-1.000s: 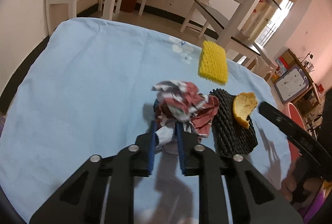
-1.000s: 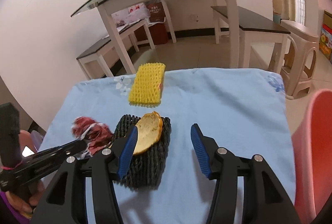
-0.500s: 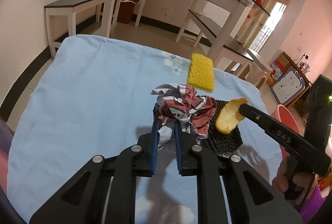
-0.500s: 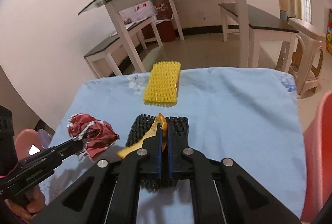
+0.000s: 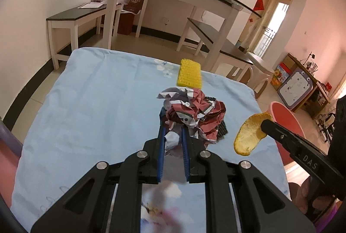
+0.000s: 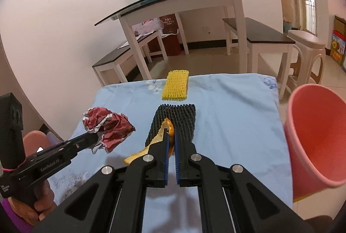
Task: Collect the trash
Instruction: 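Carry the wrapper and peel over the pink bucket with both tools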
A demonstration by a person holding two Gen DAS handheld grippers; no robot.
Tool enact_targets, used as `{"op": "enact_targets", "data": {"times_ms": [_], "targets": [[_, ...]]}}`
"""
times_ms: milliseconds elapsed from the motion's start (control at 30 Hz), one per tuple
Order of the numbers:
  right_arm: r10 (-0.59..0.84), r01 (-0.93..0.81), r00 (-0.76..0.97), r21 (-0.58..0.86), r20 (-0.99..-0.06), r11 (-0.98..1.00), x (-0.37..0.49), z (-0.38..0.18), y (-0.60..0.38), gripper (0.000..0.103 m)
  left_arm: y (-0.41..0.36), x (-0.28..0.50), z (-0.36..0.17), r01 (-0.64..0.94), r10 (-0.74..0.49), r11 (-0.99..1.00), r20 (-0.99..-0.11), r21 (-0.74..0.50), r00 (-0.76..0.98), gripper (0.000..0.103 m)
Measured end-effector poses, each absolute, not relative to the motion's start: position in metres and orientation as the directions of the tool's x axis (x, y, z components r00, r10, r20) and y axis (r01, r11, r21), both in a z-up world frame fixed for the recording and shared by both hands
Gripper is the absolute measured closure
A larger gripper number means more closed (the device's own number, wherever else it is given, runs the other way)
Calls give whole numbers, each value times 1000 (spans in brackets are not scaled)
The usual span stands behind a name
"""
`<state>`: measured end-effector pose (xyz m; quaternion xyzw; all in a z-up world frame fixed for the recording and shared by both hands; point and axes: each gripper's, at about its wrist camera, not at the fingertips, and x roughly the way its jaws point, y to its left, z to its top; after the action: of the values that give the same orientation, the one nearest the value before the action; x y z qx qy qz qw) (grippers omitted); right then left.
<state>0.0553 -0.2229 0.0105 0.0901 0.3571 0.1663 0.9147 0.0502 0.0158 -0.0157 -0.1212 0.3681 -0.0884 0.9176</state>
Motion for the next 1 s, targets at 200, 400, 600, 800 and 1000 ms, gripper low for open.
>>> {"op": "enact_targets", "data": {"times_ms": [200, 400, 600, 800, 1000], "targets": [[353, -217, 715, 288, -603, 933, 30, 18, -242, 99, 2, 35, -7, 97, -263, 955, -641, -282, 721, 89], [317, -164, 757, 303, -572, 939, 12, 31, -274, 99, -13, 25, 1, 125, -277, 953, -628, -275, 727, 89], [277, -114, 787, 311, -552, 943, -1, 36, -305, 99, -36, 26, 3, 159, -295, 952, -634, -263, 715, 89], [227, -53, 807, 316, -545, 947, -6, 35, -335, 99, -60, 29, 1, 190, -311, 949, -643, -252, 700, 89], [148, 36, 828, 314, -541, 949, -12, 33, -375, 99, -84, 34, 1, 234, -337, 941, -647, -243, 684, 89]]}}
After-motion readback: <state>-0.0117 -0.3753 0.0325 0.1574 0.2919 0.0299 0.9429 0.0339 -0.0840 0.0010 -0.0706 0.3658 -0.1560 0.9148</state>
